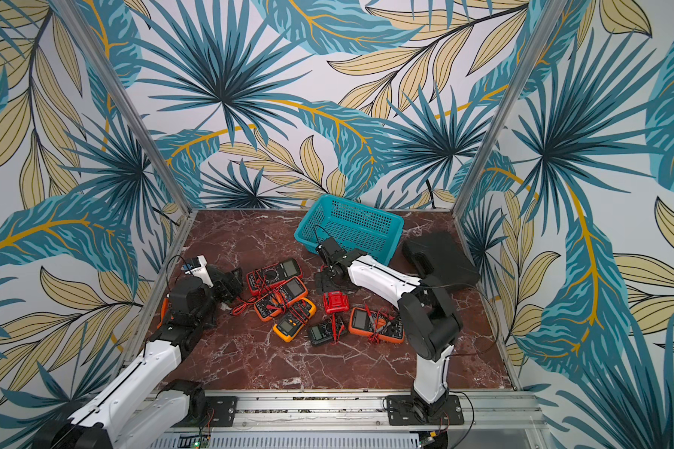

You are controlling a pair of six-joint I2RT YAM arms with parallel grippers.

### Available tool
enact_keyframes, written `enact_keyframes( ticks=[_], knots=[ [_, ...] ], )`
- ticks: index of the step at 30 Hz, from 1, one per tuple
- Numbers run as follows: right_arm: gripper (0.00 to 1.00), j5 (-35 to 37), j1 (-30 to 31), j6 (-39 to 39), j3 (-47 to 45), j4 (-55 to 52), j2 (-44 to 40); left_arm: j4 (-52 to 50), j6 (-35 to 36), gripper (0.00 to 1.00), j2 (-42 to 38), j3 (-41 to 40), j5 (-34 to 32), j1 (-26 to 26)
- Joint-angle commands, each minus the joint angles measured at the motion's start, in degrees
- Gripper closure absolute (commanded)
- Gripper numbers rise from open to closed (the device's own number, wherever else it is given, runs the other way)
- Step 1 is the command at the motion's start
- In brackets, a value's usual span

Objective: Put the multimeter into the basket
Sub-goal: Pick up the multimeter from the center of the board.

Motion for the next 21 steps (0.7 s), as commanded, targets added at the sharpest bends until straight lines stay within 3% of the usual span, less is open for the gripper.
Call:
enact_keyframes(
  ticks=[1,15,21],
  knots=[
    [0.01,1.2,0.2,-1.1,2.1,-0.3,2.6,1.4,0.2,0.00,0.0,-1.2,-0.6,-0.1],
    [0.03,5.7,0.2,-1.3,4.7,-0.7,8.8,2.1,0.3,0.00,0.5,-2.0,-2.3,-0.1],
    [0.26,5.7,0.2,-1.2,4.6,-0.5,9.2,2.2,0.3,0.00,0.5,-2.0,-2.7,-0.1]
  ],
)
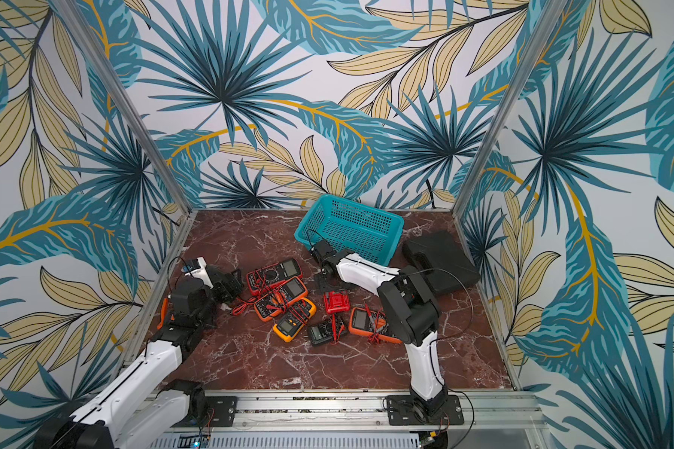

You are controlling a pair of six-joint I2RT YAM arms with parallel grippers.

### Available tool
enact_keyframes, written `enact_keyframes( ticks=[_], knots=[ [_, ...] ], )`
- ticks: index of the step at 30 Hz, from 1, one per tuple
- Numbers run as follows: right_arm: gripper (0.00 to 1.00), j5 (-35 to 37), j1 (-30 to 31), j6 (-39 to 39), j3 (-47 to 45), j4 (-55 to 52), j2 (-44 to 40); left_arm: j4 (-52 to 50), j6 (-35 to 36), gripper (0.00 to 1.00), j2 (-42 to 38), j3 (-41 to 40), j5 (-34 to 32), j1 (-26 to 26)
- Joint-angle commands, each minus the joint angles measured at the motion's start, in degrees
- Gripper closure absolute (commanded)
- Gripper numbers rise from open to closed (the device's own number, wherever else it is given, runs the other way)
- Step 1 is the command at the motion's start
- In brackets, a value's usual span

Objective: Put the multimeter into the basket
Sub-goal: Pick up the multimeter from the center of the board.

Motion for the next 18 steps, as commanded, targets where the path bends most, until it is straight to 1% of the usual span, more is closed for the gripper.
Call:
enact_keyframes(
  ticks=[1,6,9,13,14,18],
  knots=[
    [0.30,1.2,0.1,-0.4,0.2,-0.8,0.2,1.6,0.3,0.00,0.0,-1.0,-1.0,-0.1],
    [0.57,1.4,0.9,-0.4,-0.3,-0.9,-4.1,1.0,0.4,0.00,-0.3,-1.1,-1.6,-0.1],
    [0.69,1.6,2.3,-0.9,-0.6,-0.8,-8.0,0.7,0.4,0.00,-0.7,-1.1,-2.0,-0.1],
    [0.76,1.5,4.5,-1.8,-0.2,-0.9,-13.2,0.8,0.1,0.00,-2.0,-1.4,-2.2,-0.1],
    [0.77,1.2,4.9,-1.9,0.1,-0.9,-14.6,1.0,0.2,0.00,-2.5,-1.6,-2.2,-0.1],
    [0.84,-0.2,5.3,-1.5,1.4,-0.4,-19.0,1.6,0.2,0.00,-4.9,-2.5,-2.6,-0.1]
  ],
)
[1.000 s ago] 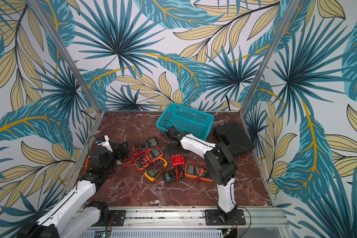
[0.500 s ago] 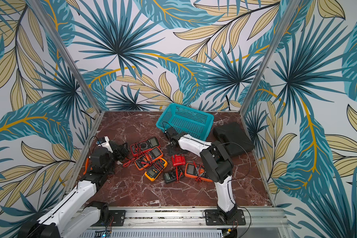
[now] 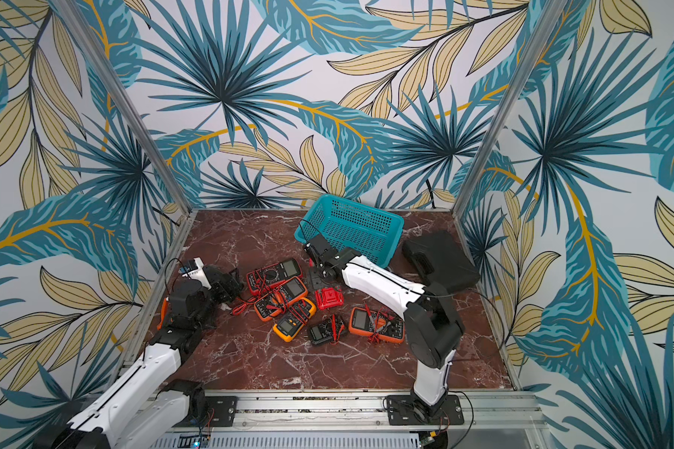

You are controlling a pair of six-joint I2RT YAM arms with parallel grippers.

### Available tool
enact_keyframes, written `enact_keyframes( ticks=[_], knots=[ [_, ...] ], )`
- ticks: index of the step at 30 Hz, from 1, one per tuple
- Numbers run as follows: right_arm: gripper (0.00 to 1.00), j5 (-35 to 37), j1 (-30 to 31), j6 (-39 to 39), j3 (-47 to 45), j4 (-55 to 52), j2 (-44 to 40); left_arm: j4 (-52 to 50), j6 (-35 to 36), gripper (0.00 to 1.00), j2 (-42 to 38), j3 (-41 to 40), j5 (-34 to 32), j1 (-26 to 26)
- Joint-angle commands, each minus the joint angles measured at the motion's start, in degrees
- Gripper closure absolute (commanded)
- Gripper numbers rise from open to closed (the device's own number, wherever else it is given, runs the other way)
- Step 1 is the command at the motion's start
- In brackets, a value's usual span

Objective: Put the multimeter into the basket
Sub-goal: Pick up the multimeter from the center of the board, then place the multimeter in the basket.

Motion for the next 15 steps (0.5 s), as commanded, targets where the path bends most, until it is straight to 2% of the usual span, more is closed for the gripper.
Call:
enact_keyframes(
  ticks=[1,4,9,12,15],
  knots=[
    [0.84,0.2,-0.1,-0.5,2.3,1.0,-4.4,1.4,0.3,0.00,-2.5,-1.4,-1.3,-0.1],
    [0.86,3.4,-0.2,-1.5,5.3,1.0,-5.7,0.7,0.8,0.00,-3.9,-1.3,-1.5,-0.1],
    [0.88,13.2,-1.9,-2.6,13.7,-0.5,-3.7,-0.3,1.0,0.00,-5.6,-1.3,-1.7,-0.1],
    [0.90,15.0,-4.7,-2.1,19.5,-1.4,-0.5,-1.1,1.1,0.00,-6.1,-1.2,-1.7,-0.1],
    [0.91,13.3,-8.2,-0.6,24.4,-1.6,3.1,-1.6,1.5,0.00,-6.4,-1.2,-0.9,0.0]
  ],
)
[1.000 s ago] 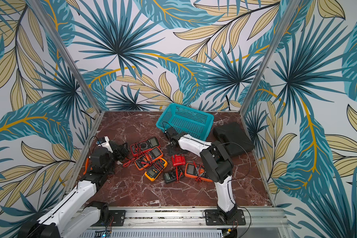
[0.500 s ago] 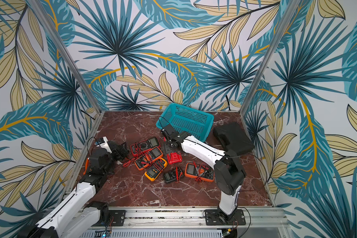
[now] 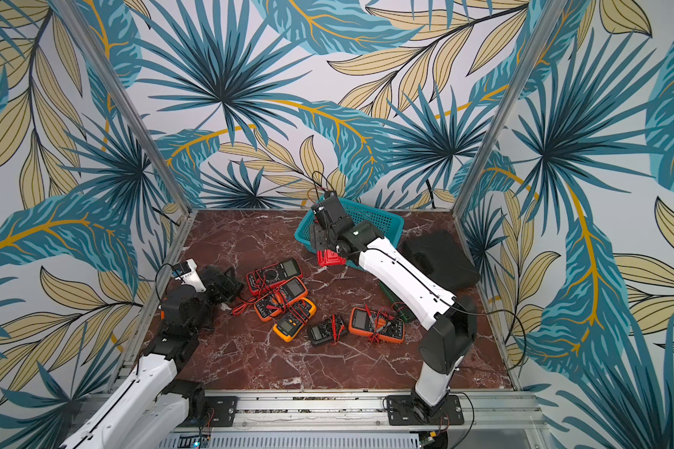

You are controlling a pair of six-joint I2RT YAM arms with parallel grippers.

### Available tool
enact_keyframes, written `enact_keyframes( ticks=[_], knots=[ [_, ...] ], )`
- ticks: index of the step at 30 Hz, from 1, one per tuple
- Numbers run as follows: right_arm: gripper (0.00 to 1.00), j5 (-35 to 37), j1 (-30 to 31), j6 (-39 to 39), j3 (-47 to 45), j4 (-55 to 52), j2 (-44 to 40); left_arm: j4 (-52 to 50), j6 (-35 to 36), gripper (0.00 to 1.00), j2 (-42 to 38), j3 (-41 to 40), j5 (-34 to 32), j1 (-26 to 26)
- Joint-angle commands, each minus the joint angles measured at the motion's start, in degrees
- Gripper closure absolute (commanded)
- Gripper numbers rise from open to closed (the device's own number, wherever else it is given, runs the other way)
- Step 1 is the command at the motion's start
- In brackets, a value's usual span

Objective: Put the multimeter into the basket
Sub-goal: Place the multimeter in the basket.

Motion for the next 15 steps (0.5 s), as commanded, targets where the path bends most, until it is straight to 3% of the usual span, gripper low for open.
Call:
enact_keyframes(
  ticks=[1,8,15],
  knots=[
    [0.91,2.5,-4.0,1.7,5.1,0.9,4.3,-1.2,1.4,0.00,-0.9,-0.4,0.4,0.0],
    [0.92,-0.2,-12.1,7.5,14.2,0.6,15.1,-1.5,2.0,0.00,-1.0,-0.5,1.7,-0.1],
    [0.92,-1.1,-16.1,12.0,15.2,0.2,20.9,-2.0,2.4,0.00,-1.0,-0.4,1.1,-0.1]
  ],
)
